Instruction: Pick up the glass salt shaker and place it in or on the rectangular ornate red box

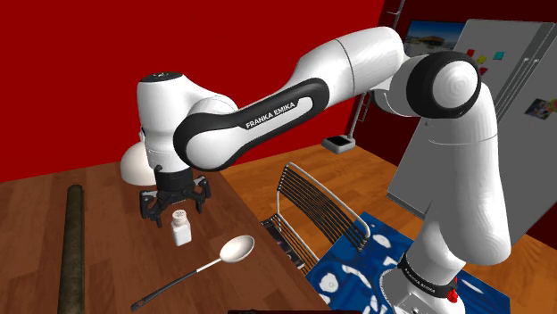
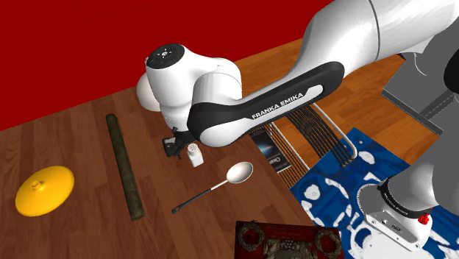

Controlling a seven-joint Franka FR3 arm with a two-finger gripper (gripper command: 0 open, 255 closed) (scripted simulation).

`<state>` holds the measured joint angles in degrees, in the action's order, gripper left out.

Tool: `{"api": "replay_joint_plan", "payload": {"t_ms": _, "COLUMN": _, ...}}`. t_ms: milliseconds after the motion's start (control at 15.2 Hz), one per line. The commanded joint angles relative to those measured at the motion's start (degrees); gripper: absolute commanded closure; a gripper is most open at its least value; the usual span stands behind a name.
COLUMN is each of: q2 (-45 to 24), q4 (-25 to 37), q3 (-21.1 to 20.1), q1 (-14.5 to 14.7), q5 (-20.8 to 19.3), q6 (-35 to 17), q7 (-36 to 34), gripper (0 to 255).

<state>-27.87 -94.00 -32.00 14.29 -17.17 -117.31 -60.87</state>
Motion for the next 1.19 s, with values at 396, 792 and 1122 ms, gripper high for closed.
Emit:
{"api": "replay_joint_plan", "payload": {"t_ms": 396, "q2": 0.0, "q4": 0.0, "q3": 0.0, "q1": 0.0, "q5": 0.0, "q6": 0.0, "q7": 0.0, "gripper": 255}}
{"api": "replay_joint_plan", "payload": {"t_ms": 792, "q2": 0.9, "q4": 1.1, "q3": -0.3, "q1": -0.1, "q5": 0.6, "q6": 1.8, "q7": 0.4, "gripper": 255}}
{"api": "replay_joint_plan", "payload": {"t_ms": 1122, "q2": 2.1, "q4": 3.3, "q3": -0.8, "q1": -0.2, "q5": 1.5, "q6": 5.1, "q7": 1.0, "gripper": 255}}
